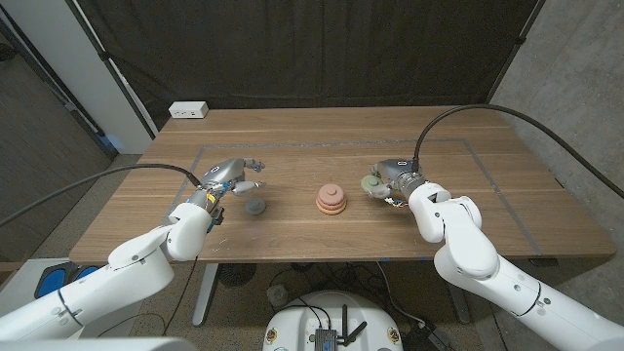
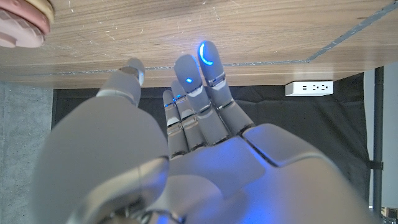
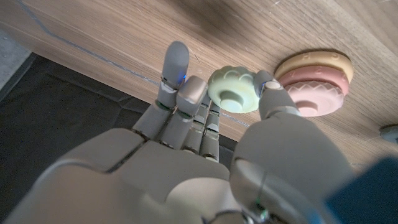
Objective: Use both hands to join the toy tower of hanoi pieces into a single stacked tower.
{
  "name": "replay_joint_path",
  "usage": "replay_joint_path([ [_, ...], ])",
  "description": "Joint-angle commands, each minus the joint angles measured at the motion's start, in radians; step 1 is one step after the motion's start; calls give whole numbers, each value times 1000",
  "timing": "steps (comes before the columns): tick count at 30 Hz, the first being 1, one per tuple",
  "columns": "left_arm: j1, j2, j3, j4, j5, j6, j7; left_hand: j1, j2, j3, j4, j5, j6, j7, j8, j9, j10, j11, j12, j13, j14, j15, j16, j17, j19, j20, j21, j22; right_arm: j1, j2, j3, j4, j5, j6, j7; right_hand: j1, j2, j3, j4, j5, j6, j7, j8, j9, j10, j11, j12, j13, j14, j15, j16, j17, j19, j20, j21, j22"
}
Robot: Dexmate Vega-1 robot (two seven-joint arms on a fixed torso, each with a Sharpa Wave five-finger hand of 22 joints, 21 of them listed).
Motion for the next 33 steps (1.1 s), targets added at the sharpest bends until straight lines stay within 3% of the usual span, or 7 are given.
replay_joint_path([
  [1,31,1,-26,-4,-9,7,16,1,2,9,-1,5,6,-3,1,1,10,-1,-4,5,5,-54,4,2,7,-130,2,3,21,5,-8,2,19,72,-17,11,42,38,31,5,77,-71,4,4,89,-76,5,4,11,-17,7,4,4,-81,3,4],
  [13,29,-2,-29,7,-14,-5,15,2,2,11,-1,5,3,-2,-2,2,6,-1,-6,7,2,-54,4,2,4,-130,1,3,42,0,2,-2,81,137,-29,8,41,42,31,7,80,-71,4,3,94,-77,2,6,12,-17,12,4,5,-81,3,4],
  [33,13,-17,-10,17,-8,-18,18,1,3,15,0,4,9,-4,-1,3,15,-2,-5,8,3,-54,6,1,5,-129,3,3,111,1,-30,11,104,257,-32,4,40,48,31,10,89,-73,5,2,106,-78,-1,8,13,-17,20,4,6,-81,3,4],
])
